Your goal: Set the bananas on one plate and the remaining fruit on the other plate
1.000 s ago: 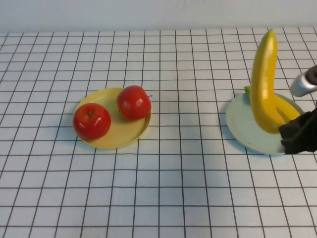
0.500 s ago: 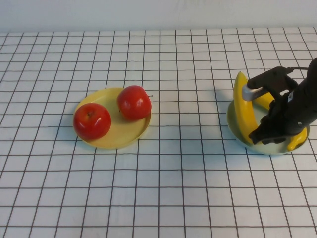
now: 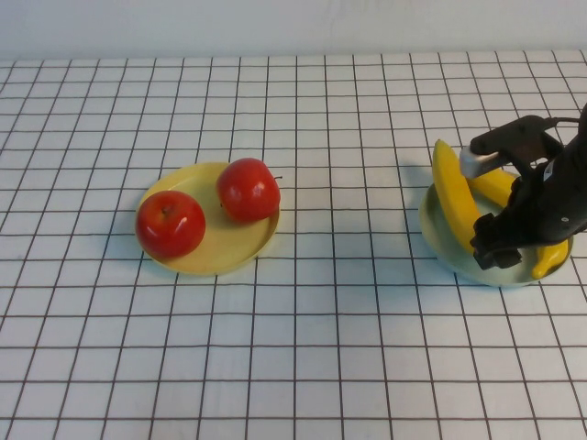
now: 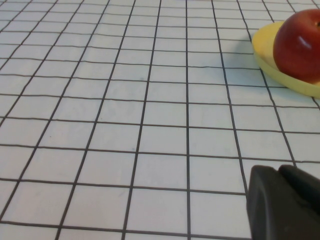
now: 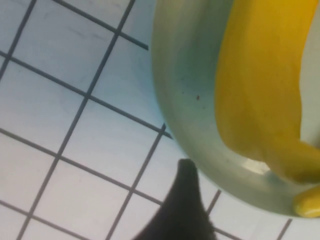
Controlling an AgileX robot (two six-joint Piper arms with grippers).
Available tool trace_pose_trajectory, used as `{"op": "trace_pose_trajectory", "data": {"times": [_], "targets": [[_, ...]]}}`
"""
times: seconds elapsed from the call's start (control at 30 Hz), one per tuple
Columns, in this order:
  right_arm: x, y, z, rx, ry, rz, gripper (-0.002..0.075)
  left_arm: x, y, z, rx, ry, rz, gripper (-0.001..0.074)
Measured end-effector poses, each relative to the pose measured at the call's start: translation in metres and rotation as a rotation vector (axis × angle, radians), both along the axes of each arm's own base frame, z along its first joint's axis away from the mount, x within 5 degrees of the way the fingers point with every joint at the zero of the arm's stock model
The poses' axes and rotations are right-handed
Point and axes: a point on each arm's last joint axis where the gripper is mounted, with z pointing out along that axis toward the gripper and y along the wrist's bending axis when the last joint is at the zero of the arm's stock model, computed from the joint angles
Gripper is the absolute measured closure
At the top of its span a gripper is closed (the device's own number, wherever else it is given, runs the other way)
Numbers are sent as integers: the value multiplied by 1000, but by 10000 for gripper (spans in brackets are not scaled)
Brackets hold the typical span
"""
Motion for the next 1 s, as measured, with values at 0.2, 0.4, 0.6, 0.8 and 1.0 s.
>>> {"op": "trace_pose_trajectory", "data": {"times": [0.2,0.4,0.6,0.8,1.0], "targets": [[-1,-5,6,3,-8,-56,267,0,0,0,0,0,0,738],[-19,-12,58,75,-159,-105,609,0,0,0,0,0,0,738],[-72,-21,115,258,-478,-122,729,0,0,0,0,0,0,738],[-140,-34,127,438,-701,-112,740,0,0,0,0,0,0,738],[-187,-50,90,474,-802,-153,741,0,0,0,0,0,0,738]]}}
